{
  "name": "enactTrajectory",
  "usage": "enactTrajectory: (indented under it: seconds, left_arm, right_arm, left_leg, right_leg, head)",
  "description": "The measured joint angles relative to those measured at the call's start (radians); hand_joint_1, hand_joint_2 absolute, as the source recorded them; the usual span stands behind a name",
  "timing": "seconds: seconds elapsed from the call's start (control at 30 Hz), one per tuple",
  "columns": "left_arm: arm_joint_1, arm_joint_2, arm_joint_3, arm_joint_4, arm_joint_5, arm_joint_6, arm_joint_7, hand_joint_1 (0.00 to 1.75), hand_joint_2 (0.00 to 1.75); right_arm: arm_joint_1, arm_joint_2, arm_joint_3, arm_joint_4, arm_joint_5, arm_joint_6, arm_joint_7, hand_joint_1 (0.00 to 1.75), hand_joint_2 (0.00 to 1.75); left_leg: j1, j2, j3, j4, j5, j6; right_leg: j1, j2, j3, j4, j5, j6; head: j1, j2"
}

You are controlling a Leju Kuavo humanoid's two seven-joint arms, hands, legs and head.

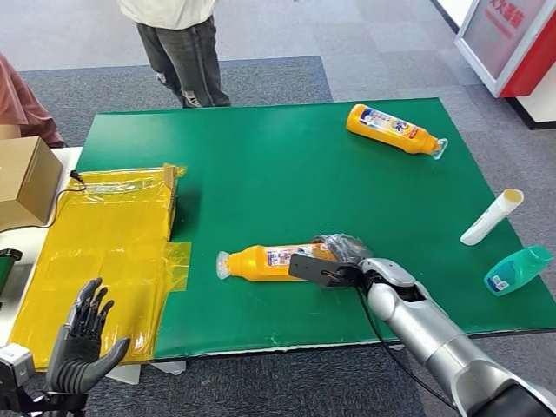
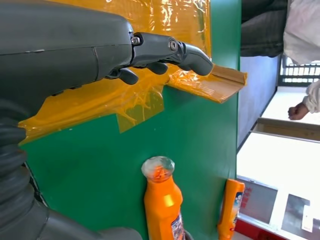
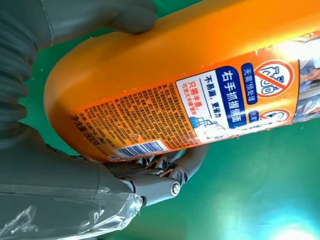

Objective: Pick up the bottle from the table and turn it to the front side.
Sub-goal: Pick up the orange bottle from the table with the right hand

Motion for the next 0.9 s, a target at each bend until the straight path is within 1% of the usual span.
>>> enactTrajectory:
  seconds: [0.23,0.43,0.5,0.63,0.7,0.8,0.9]
  left_arm:
    - [0.000,0.004,0.000,0.000,0.001,-0.001,-0.007,0.00,1.75]
    - [0.000,0.007,0.001,0.000,0.004,-0.006,-0.016,0.00,1.75]
    - [-0.001,0.009,0.001,0.000,0.008,-0.008,-0.021,0.00,1.75]
    - [-0.002,0.016,0.001,0.000,0.026,-0.019,-0.046,0.00,1.75]
    - [-0.004,0.020,0.001,0.000,0.040,-0.025,-0.061,0.00,1.75]
    - [-0.012,0.025,0.001,0.000,0.054,-0.023,-0.067,0.00,1.75]
    - [-0.031,0.033,0.001,0.003,0.073,0.000,-0.044,0.00,1.75]
  right_arm:
    - [0.002,-0.002,-0.009,-0.001,-0.036,0.000,-0.009,1.75,1.75]
    - [0.025,-0.006,-0.057,-0.024,-0.131,-0.005,-0.046,1.75,1.75]
    - [0.040,-0.006,-0.086,-0.047,-0.199,0.000,-0.083,1.75,1.75]
    - [0.090,-0.005,-0.173,-0.116,-0.406,0.044,-0.198,1.75,1.75]
    - [0.120,-0.001,-0.215,-0.158,-0.487,0.065,-0.239,1.75,1.75]
    - [0.157,0.007,-0.269,-0.221,-0.562,0.086,-0.268,1.75,1.75]
    - [0.173,0.017,-0.297,-0.258,-0.604,0.103,-0.278,1.75,1.75]
  left_leg:
    - [0.000,0.000,0.000,0.000,0.000,0.000]
    - [0.000,0.000,0.000,0.000,0.000,0.000]
    - [0.000,0.000,0.000,0.000,0.000,0.000]
    - [0.000,0.000,-0.001,0.000,0.000,0.000]
    - [0.000,0.000,-0.001,0.000,0.000,0.000]
    - [0.000,0.000,-0.001,0.000,0.000,0.000]
    - [0.000,0.000,-0.001,0.000,0.000,0.000]
  right_leg:
    - [0.000,0.000,0.000,0.000,0.000,0.000]
    - [0.000,0.000,0.000,0.000,0.000,0.000]
    - [0.000,0.000,-0.001,0.000,0.000,0.000]
    - [0.000,0.000,-0.001,0.000,0.000,0.000]
    - [0.000,0.000,-0.001,0.000,0.000,0.000]
    - [0.000,0.000,-0.001,0.000,0.000,0.000]
    - [0.000,0.000,-0.001,0.000,0.000,0.000]
  head:
    - [0.000,0.000]
    - [0.000,0.000]
    - [0.000,0.000]
    - [0.000,0.000]
    - [0.000,0.000]
    - [0.000,0.000]
    - [0.000,0.000]
